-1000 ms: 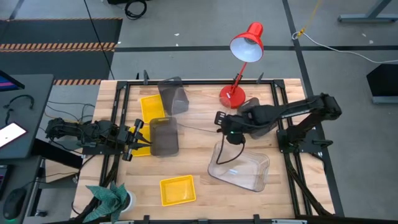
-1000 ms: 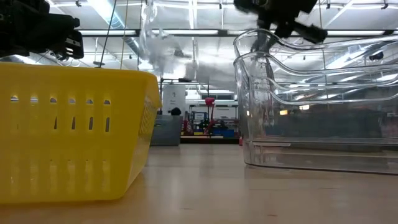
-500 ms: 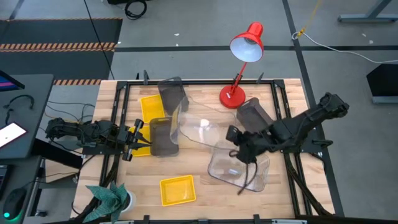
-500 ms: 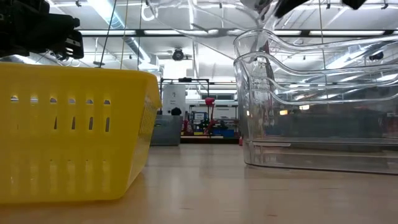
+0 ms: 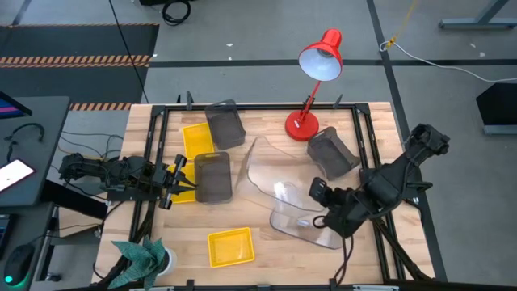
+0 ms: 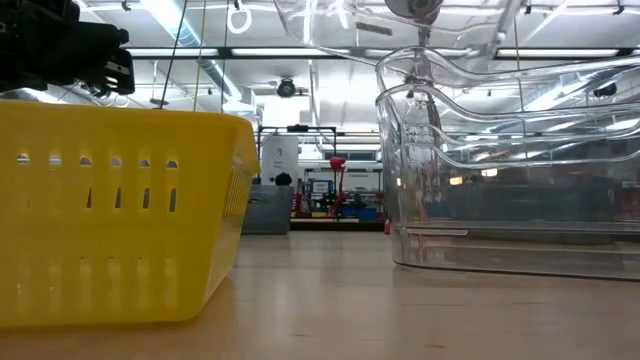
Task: Stack baskets by color
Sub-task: Stack the transparent bin on the stacked transparent bins
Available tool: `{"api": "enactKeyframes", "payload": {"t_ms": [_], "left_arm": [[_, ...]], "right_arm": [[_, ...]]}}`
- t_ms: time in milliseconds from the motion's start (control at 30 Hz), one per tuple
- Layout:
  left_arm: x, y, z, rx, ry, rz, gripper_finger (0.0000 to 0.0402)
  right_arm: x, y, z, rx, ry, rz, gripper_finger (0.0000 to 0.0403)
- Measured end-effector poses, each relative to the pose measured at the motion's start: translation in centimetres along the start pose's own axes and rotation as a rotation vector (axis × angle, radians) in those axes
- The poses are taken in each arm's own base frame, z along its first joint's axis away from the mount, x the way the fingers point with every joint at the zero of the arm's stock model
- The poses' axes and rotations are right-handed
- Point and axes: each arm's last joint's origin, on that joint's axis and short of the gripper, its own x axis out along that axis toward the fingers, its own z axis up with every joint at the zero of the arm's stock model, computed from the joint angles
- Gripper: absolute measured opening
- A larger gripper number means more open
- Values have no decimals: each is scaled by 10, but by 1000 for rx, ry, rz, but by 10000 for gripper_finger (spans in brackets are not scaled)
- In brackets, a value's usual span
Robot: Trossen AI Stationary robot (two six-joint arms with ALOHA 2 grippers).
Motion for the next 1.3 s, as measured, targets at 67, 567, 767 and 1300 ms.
{"api": "enactKeyframes", "payload": {"t_ms": [67,567,767,1300], "left_arm": [[0,0,0,0,0,0,35],[0,0,0,0,0,0,37],[0,0,0,0,0,0,29],[0,0,0,0,0,0,36]], "right_arm": [[-3,0,4,24,15,64,4],[-41,38,33,67,5,255,4],[-52,60,39,34,-28,303,4],[-35,91,37,-23,67,363,4]]}}
